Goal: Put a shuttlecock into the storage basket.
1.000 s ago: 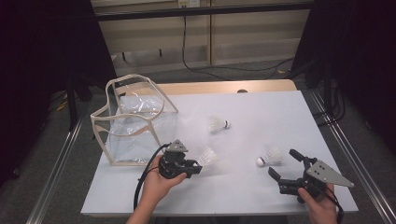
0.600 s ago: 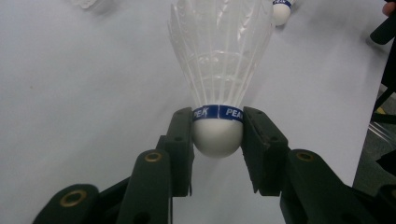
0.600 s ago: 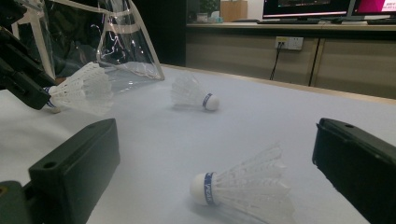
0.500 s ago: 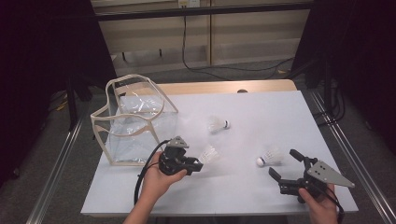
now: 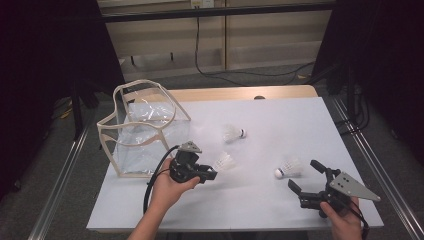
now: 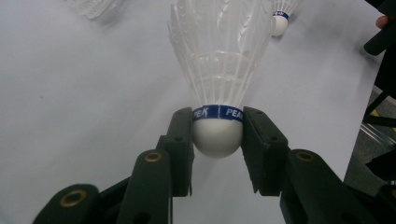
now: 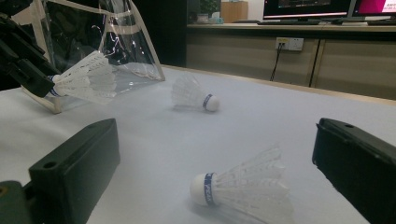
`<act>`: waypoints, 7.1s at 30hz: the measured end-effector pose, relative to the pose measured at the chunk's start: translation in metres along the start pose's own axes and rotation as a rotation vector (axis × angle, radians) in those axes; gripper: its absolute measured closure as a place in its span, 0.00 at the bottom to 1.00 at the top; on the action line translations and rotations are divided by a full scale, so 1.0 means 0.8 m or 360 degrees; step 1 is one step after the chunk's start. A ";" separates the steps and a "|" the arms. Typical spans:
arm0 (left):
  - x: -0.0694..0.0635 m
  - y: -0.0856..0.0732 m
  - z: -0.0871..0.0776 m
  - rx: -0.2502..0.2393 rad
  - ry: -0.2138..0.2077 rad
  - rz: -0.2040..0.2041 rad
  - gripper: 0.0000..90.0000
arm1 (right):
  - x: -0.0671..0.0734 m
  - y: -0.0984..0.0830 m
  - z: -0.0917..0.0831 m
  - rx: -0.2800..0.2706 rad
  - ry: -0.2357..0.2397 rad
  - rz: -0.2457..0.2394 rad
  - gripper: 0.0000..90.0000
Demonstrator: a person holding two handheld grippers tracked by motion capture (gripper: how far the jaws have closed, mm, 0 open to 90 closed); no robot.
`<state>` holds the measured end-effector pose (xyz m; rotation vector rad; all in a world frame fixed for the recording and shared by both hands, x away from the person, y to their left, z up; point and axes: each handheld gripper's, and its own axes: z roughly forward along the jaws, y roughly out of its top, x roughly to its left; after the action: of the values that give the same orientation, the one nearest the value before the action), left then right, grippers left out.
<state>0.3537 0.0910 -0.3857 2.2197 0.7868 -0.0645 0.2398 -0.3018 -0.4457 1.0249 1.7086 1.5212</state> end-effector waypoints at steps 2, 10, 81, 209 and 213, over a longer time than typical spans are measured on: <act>0.000 0.003 -0.001 -0.0001 0.0002 -0.0001 0.73 | 0.000 0.000 0.000 -0.0003 0.0001 -0.0002 0.01; 0.000 0.017 -0.007 -0.0001 0.0018 0.0003 0.73 | 0.000 0.000 -0.001 -0.0005 0.0001 0.0002 0.01; 0.004 0.105 -0.054 0.0042 0.0115 -0.0043 0.73 | 0.000 0.000 -0.002 -0.0007 0.0007 0.0015 0.01; 0.037 0.162 -0.124 -0.0055 0.0258 -0.0178 0.73 | -0.002 0.000 -0.004 -0.0011 -0.0003 0.0012 0.01; 0.040 0.162 -0.127 -0.0058 0.0269 -0.0179 0.73 | -0.001 0.000 -0.004 -0.0010 -0.0002 0.0018 0.01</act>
<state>0.4321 0.1093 -0.2386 2.1656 0.9972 0.0832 0.2376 -0.3041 -0.4452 1.0337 1.6989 1.5315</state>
